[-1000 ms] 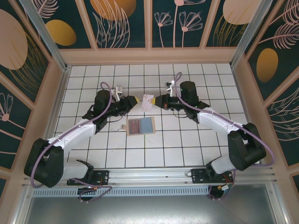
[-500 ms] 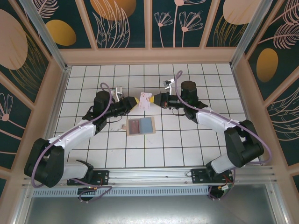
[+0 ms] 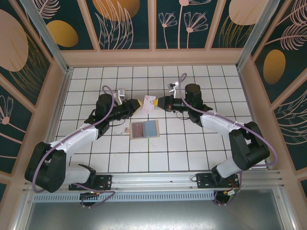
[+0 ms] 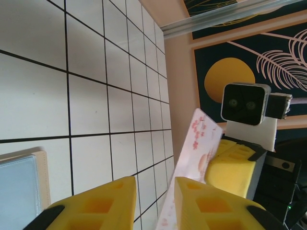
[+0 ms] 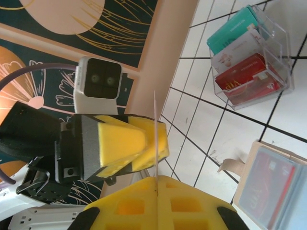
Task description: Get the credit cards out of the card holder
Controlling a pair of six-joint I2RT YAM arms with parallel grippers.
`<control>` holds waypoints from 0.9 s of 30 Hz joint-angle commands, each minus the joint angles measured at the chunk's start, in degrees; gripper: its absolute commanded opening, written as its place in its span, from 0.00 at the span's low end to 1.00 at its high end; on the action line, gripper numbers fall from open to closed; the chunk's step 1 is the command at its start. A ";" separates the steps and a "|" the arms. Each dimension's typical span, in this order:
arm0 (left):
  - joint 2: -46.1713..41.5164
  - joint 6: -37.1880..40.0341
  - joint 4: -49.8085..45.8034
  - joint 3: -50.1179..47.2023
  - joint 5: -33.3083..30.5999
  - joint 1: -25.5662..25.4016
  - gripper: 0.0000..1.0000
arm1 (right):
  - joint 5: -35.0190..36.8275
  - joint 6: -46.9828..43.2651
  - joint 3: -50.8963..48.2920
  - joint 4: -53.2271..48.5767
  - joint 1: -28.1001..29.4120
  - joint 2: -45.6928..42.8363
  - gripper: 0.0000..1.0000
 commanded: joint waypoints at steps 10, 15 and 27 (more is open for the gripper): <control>-0.63 -0.10 2.15 -0.34 2.06 -0.27 0.29 | -3.72 1.13 -0.41 5.86 0.87 -0.08 0.00; -0.69 -0.68 3.95 -0.51 3.66 -0.27 0.27 | -4.07 0.74 0.67 5.57 2.31 0.92 0.00; -2.66 -1.39 7.58 -1.91 5.57 -0.27 0.00 | -4.01 1.35 1.10 6.11 2.53 2.27 0.00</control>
